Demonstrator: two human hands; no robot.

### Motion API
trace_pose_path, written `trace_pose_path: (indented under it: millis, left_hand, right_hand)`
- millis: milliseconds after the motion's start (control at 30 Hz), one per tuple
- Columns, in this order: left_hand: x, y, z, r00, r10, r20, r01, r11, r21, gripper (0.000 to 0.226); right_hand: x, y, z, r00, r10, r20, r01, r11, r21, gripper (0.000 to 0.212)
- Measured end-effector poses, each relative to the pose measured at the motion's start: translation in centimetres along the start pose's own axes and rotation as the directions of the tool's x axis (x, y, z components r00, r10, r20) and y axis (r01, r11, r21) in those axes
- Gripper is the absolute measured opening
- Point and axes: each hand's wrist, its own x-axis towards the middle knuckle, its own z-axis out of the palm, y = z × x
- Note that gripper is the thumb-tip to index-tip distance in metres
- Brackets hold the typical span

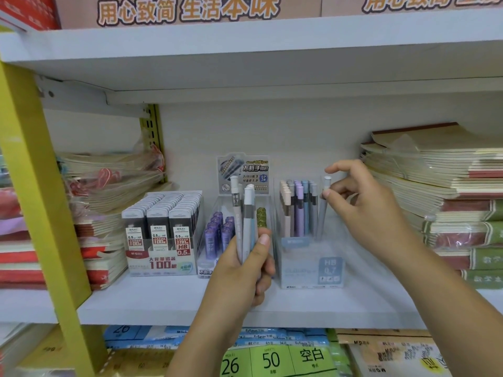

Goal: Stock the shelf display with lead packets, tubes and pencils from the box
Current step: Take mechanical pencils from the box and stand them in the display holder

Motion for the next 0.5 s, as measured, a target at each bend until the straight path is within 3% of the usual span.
trace_pose_path:
  millis: [133, 333, 500]
  left_hand:
    - [0.0, 0.0, 0.0, 1.0, -0.004, 0.0, 0.004, 1.0, 0.004, 0.024]
    - [0.1, -0.1, 0.1, 1.0, -0.008, -0.008, 0.009, 1.0, 0.029, 0.02]
    - [0.0, 0.1, -0.1, 1.0, -0.015, 0.003, 0.015, 0.999, 0.031, 0.025]
  right_hand:
    - [0.0, 0.6, 0.3, 0.999, 0.031, -0.021, -0.029, 0.998, 0.063, 0.022]
    - [0.3, 1.0, 1.1, 0.982, 0.046, -0.185, -0.018, 0.989, 0.15, 0.025]
    - [0.3, 1.1, 1.3, 0.991, 0.026, -0.13, -0.024, 0.999, 0.024, 0.023]
